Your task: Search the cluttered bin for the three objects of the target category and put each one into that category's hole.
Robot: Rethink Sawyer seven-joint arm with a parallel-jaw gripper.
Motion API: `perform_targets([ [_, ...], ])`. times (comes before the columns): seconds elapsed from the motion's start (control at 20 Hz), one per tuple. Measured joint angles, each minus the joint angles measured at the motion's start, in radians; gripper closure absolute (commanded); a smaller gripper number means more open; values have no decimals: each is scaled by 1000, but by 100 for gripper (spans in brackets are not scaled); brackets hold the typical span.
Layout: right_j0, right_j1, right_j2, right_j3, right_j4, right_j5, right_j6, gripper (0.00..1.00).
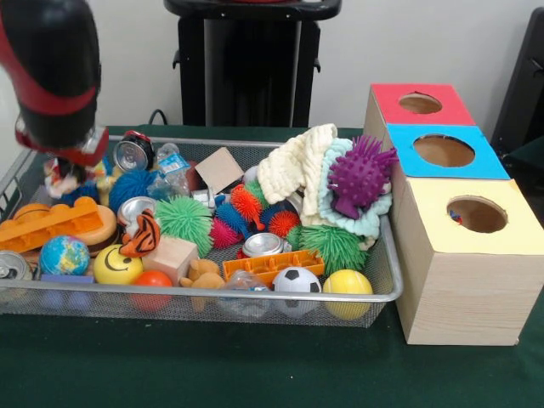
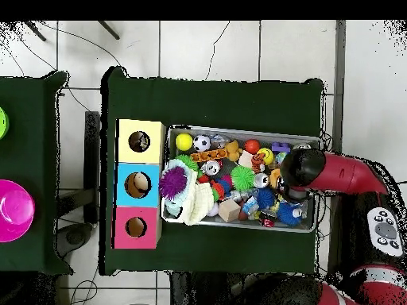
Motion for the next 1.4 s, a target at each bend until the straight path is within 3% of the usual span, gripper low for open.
perform_targets([
  [0.2,30,-122,3,49,103,101,0,100],
  [0.35,43,-170,5,61,143,134,0,100],
  [0.75,58,-290,26,129,319,133,0,100],
  [1.0,75,-350,51,252,507,0,0,100],
  [1.15,87,-366,63,305,575,-84,0,100],
  [1.4,113,-386,129,452,734,-386,0,100],
])
